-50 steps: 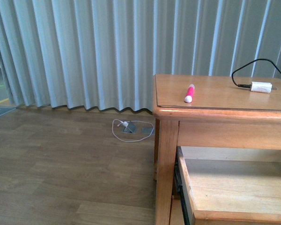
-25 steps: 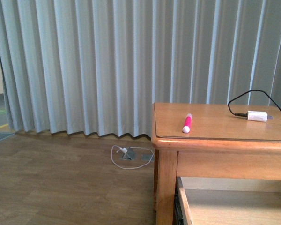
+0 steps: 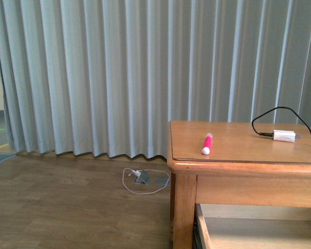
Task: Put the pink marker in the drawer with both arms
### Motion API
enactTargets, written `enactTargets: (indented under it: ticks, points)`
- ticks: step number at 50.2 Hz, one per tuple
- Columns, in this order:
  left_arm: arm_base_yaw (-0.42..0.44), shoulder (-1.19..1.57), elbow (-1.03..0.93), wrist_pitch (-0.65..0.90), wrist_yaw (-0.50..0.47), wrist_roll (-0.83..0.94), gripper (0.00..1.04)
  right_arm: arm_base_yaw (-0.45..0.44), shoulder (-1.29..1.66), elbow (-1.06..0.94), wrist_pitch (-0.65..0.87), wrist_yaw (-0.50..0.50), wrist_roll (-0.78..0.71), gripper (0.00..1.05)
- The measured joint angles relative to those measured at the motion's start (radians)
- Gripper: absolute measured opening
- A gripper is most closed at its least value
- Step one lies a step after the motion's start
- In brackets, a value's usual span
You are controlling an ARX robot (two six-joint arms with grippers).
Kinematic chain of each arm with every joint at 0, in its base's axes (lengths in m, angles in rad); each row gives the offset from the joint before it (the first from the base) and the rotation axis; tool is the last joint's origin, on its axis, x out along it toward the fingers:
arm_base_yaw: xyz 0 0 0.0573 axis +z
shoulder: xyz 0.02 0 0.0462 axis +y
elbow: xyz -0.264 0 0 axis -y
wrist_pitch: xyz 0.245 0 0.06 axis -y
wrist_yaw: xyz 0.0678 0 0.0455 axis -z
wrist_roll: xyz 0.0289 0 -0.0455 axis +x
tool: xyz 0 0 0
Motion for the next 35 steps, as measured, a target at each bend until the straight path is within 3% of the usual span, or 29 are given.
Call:
enactTargets:
  ticks: [12, 17, 19, 25, 32, 35]
  points:
    - [-0.003, 0.002, 0.000, -0.002, -0.013, -0.003, 0.99, 0.000, 0.000, 0.000, 0.000, 0.000, 0.000, 0.96]
    - [-0.098, 0.079, 0.014, -0.023, -0.275, -0.062, 0.99, 0.000, 0.000, 0.000, 0.000, 0.000, 0.000, 0.96]
    - [-0.122, 0.126, 0.030, -0.017, -0.306, -0.078, 0.99, 0.000, 0.000, 0.000, 0.000, 0.000, 0.000, 0.96]
    - [-0.120, 0.284, 0.116, 0.072, -0.248, -0.083, 0.99, 0.000, 0.000, 0.000, 0.000, 0.000, -0.001, 0.96]
    - [-0.058, 0.685, 0.370, 0.283, -0.008, -0.027, 0.99, 0.000, 0.000, 0.000, 0.000, 0.000, -0.002, 0.96]
    - [-0.071, 0.834, 0.464, 0.338, 0.040, 0.002, 0.99, 0.000, 0.000, 0.000, 0.000, 0.000, -0.003, 0.96]
